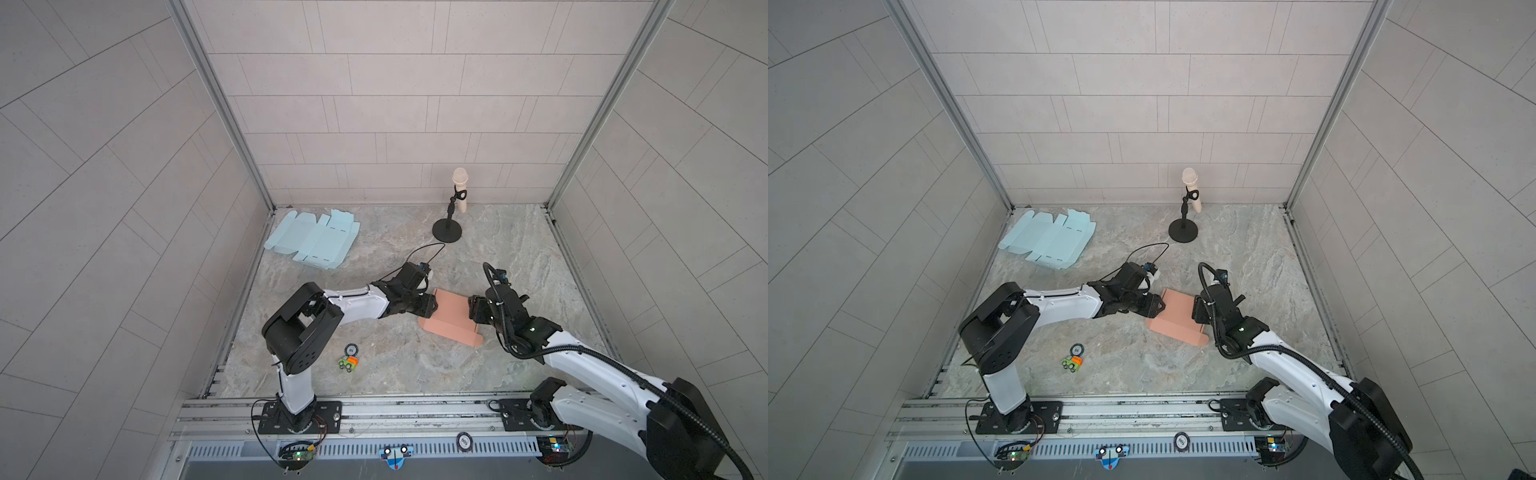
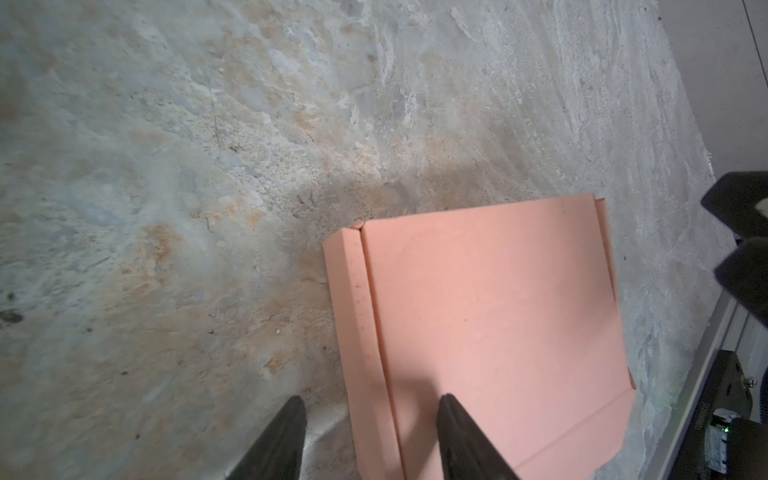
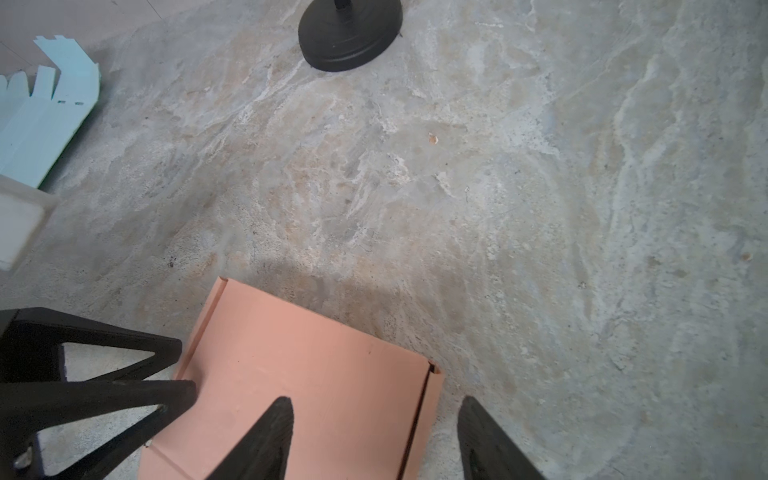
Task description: Fold the paper box
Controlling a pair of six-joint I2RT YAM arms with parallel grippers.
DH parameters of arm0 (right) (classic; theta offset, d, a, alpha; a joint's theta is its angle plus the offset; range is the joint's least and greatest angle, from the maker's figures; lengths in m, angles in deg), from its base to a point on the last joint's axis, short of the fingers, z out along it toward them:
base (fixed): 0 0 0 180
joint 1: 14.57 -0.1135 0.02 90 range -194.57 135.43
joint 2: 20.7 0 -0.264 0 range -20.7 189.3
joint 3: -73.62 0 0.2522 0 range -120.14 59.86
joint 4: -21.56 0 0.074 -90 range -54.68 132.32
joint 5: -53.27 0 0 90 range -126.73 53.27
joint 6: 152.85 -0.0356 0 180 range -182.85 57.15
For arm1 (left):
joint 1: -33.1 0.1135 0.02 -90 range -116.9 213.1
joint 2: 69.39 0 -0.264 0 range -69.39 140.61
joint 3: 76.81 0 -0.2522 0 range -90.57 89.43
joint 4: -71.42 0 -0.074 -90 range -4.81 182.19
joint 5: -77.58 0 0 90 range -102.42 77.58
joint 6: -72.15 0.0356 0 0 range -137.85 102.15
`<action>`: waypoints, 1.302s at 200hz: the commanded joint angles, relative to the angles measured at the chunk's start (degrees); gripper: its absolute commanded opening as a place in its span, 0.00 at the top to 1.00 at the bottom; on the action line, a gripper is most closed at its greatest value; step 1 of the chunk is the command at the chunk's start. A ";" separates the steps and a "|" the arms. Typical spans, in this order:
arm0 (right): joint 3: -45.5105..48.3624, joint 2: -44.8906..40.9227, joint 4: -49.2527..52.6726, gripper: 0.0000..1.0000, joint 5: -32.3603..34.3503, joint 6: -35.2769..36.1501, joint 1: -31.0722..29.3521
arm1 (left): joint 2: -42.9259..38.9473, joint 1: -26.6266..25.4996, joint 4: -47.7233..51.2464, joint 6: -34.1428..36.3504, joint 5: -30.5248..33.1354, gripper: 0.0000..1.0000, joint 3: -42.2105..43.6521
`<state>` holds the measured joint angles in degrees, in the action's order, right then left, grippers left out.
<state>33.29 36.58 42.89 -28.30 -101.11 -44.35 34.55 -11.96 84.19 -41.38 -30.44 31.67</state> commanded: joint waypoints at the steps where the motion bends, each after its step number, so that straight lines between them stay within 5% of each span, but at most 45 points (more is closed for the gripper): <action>1: 1.93 -0.78 2.23 0.33 -3.49 -2.64 1.44 | -0.03 -0.47 -0.18 0.36 0.63 0.47 1.57; 107: 2.14 6.23 -6.48 0.34 -14.43 -2.66 4.78 | -3.15 -1.57 -2.26 -0.42 1.01 0.55 4.58; 163: -1.22 11.71 -6.92 0.36 -16.08 0.20 4.69 | -3.47 -1.03 -3.16 -1.24 2.30 0.62 5.95; 207: -3.61 16.34 -9.27 0.38 -18.04 -0.10 2.14 | -3.00 3.45 -13.03 -6.79 -5.15 0.65 9.98; 260: -5.35 19.15 -11.14 0.39 -17.52 -0.95 0.17 | -4.99 3.68 -9.36 -4.29 -2.08 0.65 10.11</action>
<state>29.51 54.98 33.82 -44.19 -101.35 -43.15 31.25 -7.68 72.54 -46.54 -33.42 40.65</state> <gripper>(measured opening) 0.614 0.354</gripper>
